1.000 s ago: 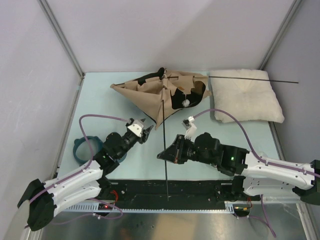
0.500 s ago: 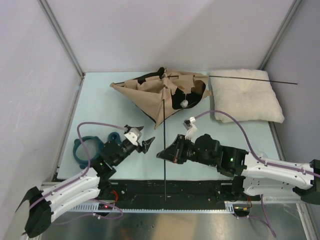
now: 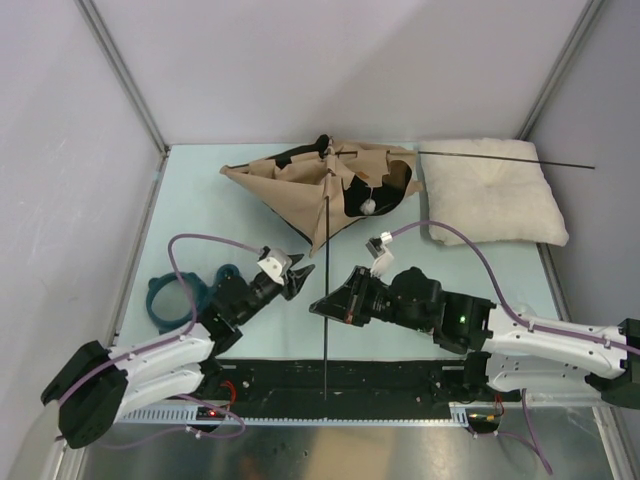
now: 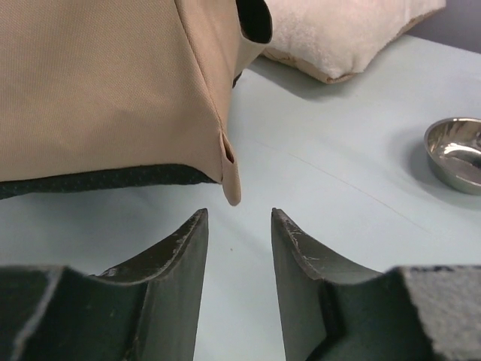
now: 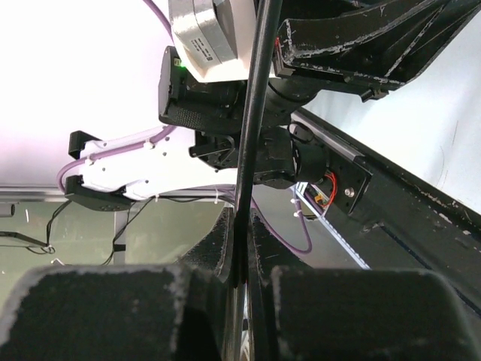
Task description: Set up the pet tent
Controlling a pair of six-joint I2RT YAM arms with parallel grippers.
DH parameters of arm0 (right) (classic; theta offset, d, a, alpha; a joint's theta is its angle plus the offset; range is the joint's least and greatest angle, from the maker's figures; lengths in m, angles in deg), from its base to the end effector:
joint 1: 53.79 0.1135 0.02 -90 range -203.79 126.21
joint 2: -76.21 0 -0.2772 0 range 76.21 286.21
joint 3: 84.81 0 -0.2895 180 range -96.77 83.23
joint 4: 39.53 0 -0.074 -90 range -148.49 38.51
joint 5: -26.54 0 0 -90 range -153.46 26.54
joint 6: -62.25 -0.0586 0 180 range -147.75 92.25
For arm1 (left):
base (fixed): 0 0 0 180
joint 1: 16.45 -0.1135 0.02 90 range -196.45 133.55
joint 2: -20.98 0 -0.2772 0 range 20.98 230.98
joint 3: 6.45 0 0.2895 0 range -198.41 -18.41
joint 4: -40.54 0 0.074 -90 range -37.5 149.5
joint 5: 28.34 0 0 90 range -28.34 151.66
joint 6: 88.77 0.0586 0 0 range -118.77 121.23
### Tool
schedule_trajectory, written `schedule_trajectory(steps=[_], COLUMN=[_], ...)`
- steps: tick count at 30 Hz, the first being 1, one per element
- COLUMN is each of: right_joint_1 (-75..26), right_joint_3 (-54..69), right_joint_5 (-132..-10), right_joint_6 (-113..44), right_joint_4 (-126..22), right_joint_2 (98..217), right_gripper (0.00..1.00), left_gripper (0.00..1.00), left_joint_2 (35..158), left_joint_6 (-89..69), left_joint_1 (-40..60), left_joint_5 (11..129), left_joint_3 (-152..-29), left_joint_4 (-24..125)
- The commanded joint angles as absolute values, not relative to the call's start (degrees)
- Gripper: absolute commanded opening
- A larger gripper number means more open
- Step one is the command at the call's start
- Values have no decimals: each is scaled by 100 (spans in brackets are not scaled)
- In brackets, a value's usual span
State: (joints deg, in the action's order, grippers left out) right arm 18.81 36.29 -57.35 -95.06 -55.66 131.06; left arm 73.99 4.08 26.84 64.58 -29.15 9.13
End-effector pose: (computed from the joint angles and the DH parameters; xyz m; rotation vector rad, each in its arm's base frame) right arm 0.0892 0.2639 0.3329 -0.0064 2.1116 1.5640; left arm 0.1695 -0.1638 0.1914 0.6577 1.4393 -0.5952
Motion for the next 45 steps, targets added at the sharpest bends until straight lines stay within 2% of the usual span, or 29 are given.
schedule_trajectory(steps=[1, 9, 20, 24, 28, 41, 45], right_joint_1=[1840, 1847, 1828, 1816, 1797, 1780, 1771], right_joint_3=[3595, 3595, 3595, 3595, 3595, 3595, 3595], right_joint_5=[-5339, -5363, -5391, -5393, -5403, -5424, -5424], right_joint_6=[-9538, -9560, -9554, -9533, -9533, -9533, -9527], right_joint_4=[-5211, -5220, -5242, -5243, -5247, -5237, -5242], right_joint_2=[13177, 13239, 13226, 13205, 13211, 13241, 13235], right_gripper=[0, 0, 0, 0, 0, 0, 0], left_gripper=[45, 48, 33, 38, 40, 20, 7], left_joint_2=[7582, 7982, 8402, 8503, 8557, 8511, 8613], left_joint_6=[232, 192, 187, 238, 267, 237, 229], left_joint_1=[2708, 2717, 2715, 2729, 2732, 2733, 2737], left_joint_5=[6273, 6193, 6299, 6318, 6236, 5918, 5952], left_joint_3=[-3175, -3349, -3432, -3388, -3355, -3316, -3326], left_joint_4=[80, -167, -207, -208, -220, -357, -357])
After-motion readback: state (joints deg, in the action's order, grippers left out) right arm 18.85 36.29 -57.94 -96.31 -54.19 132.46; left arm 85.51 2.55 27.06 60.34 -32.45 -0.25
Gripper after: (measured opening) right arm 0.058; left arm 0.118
